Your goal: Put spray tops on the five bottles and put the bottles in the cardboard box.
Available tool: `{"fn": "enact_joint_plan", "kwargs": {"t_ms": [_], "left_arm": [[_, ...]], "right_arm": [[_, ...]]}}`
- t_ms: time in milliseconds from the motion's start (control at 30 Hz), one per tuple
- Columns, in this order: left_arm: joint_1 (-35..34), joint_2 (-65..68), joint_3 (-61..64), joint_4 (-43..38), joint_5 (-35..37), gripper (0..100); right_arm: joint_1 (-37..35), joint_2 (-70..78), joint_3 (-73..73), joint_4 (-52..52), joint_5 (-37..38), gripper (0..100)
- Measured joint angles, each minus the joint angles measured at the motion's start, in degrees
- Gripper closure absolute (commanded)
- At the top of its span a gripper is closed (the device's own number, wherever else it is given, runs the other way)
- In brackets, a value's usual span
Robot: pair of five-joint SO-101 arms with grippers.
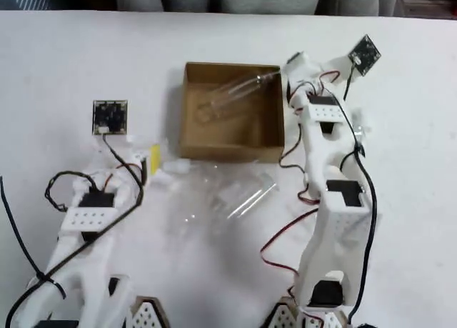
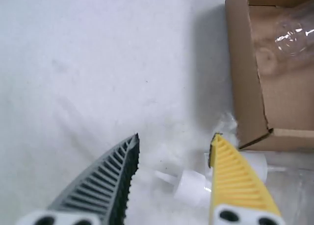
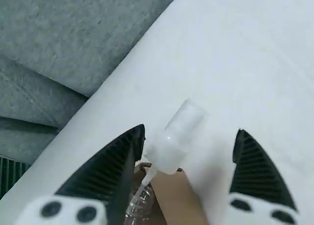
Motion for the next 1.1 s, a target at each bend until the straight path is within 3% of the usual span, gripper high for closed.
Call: {"fn": "enact_joint_plan", "kwargs": {"t_ms": [200,633,1100], "left_arm": [[0.0,0.0,0.0,0.0,0.0,77],[0.0,0.0,0.0,0.0,0.0,77],[0.0,0.0,0.0,0.0,0.0,77]], "right_arm": [[-0.97,0.88,-1.93,4.31,0.0,70.0],[-0.79,11.96,-14.24,5.63,0.0,99.3],[6.15,11.78,-21.27,20.48,-0.35,98.4]]}}
